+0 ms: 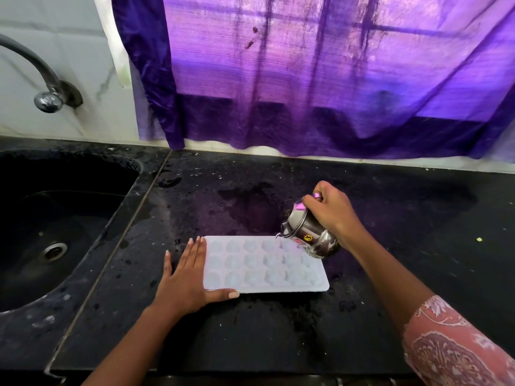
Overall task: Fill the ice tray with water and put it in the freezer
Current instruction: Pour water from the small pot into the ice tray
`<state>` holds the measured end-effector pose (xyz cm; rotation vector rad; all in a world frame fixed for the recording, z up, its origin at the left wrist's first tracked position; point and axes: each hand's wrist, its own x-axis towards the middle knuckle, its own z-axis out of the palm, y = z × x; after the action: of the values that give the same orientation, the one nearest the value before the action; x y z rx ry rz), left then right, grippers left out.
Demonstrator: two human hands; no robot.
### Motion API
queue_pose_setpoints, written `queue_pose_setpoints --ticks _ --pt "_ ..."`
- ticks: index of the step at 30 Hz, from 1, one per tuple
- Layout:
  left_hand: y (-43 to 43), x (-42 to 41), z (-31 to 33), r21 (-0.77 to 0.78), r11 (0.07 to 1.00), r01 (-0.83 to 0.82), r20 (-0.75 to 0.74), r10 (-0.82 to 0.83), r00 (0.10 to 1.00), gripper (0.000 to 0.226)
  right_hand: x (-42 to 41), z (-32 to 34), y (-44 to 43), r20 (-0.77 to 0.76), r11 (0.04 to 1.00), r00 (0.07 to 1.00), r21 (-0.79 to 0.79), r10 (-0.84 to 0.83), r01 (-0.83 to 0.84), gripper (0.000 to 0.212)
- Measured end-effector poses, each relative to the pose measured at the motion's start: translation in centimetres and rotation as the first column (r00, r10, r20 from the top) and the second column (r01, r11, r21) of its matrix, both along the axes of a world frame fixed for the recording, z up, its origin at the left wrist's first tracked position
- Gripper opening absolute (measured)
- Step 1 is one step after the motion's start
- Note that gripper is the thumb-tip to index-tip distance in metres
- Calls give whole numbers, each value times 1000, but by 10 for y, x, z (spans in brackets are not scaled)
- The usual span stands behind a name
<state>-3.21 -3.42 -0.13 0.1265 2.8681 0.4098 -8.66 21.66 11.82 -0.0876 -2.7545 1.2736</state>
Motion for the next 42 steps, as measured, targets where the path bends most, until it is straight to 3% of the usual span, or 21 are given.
queue_pose_setpoints --ticks 14,22,42 --pt "0 -1 0 -9 1000 -1 4 1 1000 151 -3 -2 0 -11 1000 1000 -18 5 -5 26" --pt "0 0 -2 -17 1000 -3 -8 3 1000 148 -5 -9 11 46 966 994 -237 -98 106 19" --pt "1 -3 3 -87 996 15 32 -12 999 150 3 -6 20 26 997 998 -46 -60 61 26"
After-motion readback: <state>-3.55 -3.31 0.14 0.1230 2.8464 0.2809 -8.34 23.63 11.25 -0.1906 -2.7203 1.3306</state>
